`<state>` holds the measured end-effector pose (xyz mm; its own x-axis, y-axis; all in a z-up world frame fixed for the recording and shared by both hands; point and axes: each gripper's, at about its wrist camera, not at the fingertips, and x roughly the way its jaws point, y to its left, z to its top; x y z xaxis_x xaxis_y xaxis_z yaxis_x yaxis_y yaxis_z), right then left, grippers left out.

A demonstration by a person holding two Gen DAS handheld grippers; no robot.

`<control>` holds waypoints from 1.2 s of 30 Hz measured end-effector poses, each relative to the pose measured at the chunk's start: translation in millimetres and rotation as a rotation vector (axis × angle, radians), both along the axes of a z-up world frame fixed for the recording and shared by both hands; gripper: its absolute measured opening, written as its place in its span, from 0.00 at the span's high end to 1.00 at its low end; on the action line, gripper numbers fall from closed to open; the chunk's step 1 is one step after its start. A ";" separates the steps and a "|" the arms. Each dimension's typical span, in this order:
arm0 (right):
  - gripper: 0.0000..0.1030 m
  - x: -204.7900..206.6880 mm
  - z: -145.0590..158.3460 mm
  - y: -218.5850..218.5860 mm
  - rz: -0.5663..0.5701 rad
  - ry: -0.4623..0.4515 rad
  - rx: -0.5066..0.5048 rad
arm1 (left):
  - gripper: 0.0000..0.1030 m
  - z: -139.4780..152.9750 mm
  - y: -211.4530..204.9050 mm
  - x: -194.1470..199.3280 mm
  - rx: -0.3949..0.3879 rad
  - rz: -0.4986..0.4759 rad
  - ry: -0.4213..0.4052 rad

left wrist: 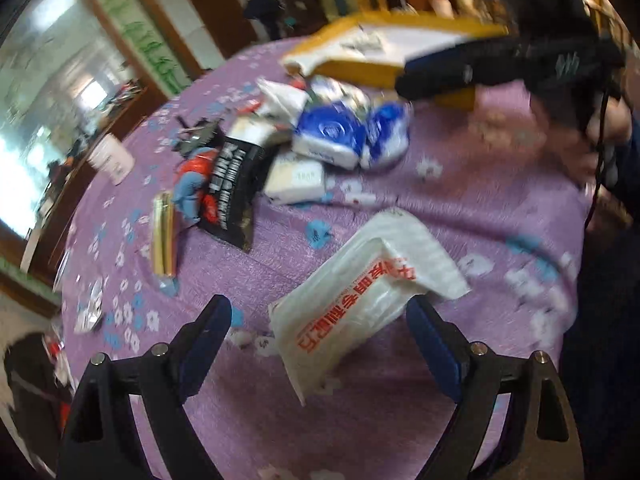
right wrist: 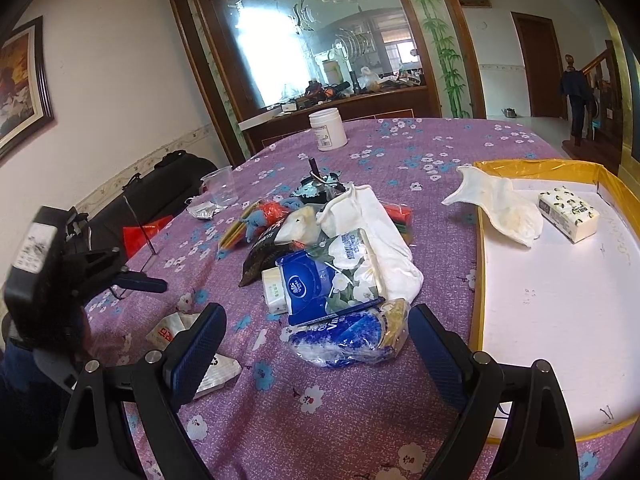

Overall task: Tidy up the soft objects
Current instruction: 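Grasp the white wet-wipe pack with red text using the left gripper, then lift the wet-wipe pack with the left gripper while the right gripper grasps the blue-wrapped roll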

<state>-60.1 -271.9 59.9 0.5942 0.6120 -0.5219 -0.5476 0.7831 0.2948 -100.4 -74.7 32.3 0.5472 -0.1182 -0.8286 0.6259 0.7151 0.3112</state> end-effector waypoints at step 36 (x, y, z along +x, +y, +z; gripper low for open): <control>0.21 29.6 -28.0 48.2 -0.038 0.132 -0.341 | 0.57 11.8 40.6 58.0 -0.640 0.548 -0.075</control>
<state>-30.5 -223.7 31.9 0.5269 0.3686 -0.7658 -0.4910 0.8675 0.0797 -42.5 -34.2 44.1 0.7151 -0.2544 -0.6511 0.1334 0.9640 -0.2301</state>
